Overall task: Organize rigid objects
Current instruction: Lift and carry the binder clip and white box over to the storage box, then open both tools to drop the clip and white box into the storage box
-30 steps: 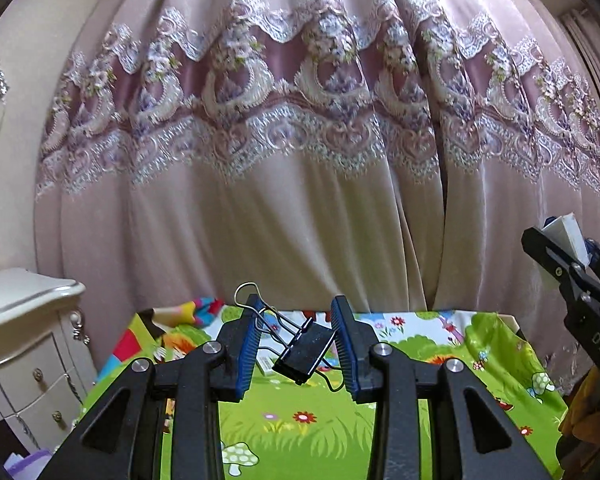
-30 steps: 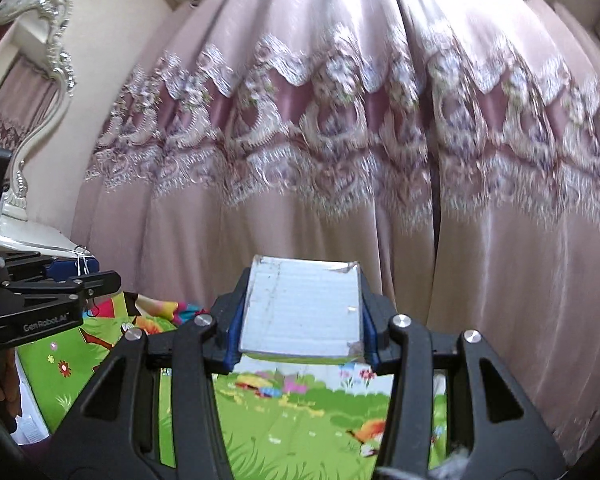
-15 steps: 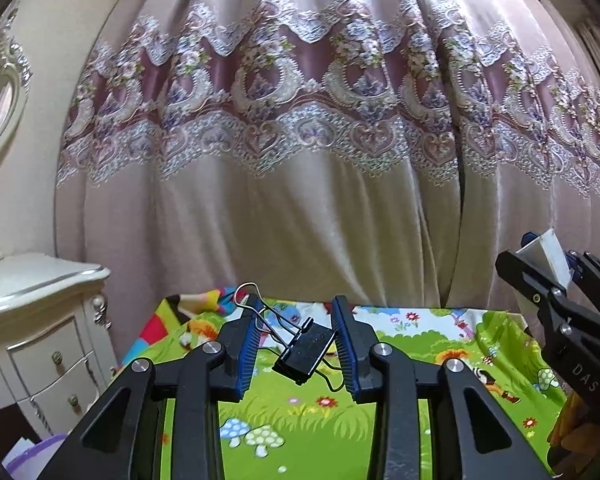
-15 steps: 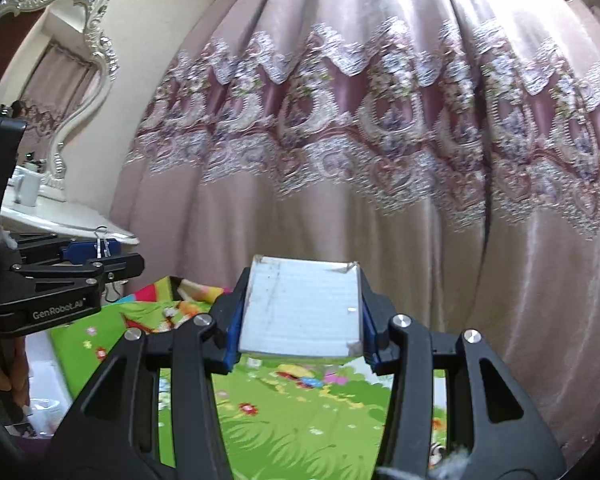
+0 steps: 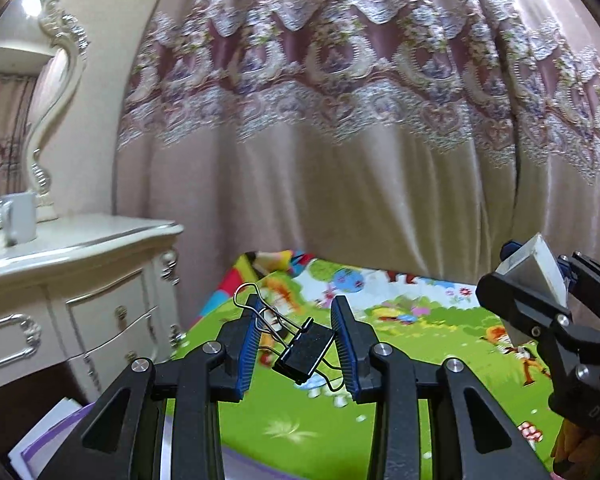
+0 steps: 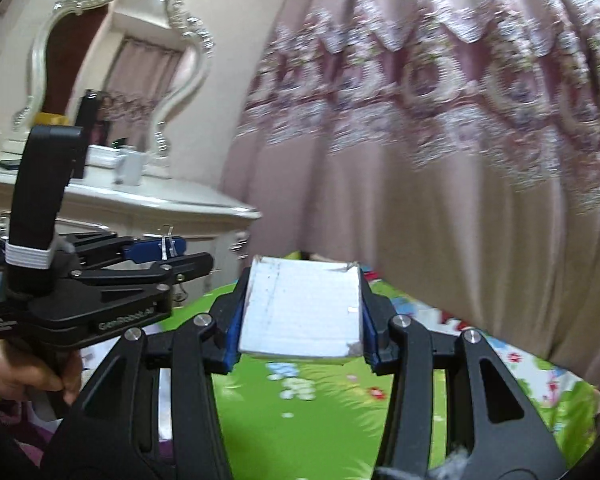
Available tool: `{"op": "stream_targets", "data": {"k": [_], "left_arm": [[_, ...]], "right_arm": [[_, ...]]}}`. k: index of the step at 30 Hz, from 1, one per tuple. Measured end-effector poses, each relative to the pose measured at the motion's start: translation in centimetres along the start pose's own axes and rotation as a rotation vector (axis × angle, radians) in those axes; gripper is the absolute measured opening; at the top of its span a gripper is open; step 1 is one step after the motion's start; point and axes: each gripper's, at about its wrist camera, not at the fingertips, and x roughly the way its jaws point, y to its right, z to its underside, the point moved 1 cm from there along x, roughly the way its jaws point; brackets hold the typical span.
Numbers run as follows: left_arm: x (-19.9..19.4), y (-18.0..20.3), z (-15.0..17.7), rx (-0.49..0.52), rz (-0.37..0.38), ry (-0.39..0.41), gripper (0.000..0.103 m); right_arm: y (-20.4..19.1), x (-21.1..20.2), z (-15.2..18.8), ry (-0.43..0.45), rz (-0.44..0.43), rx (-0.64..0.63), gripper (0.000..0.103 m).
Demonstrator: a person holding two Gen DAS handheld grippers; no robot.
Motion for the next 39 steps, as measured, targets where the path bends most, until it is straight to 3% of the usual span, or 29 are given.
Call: {"op": "stream_targets", "data": {"k": [7,15,24,39], "left_arm": [[-1.1,-4.7,2.1,-0.040,-0.110,-0.062,0.036],[-1.9,-10.0,5.8,-0.122,-0.220,-0.168,0.036],[-2.3,-13.8,8.7,-0.186,-0.300,-0.250,0.036],[-0.6,-16.5,11.3,-0.209,-0.386,-0.389,0.036]], "right_arm": [[-4.4,2.7,0.1,-0.061,-0.175,-0.029,0.050],[-9.2,5.8,2.0,-0.196,-0.361,-0.052,0.050],[-13.6,7.4,4.2,-0.306,-0.488,-0.124,0.050],[-19.1,9.9,7.5,-0.464,-0.684,-0.168,0.050]]}}
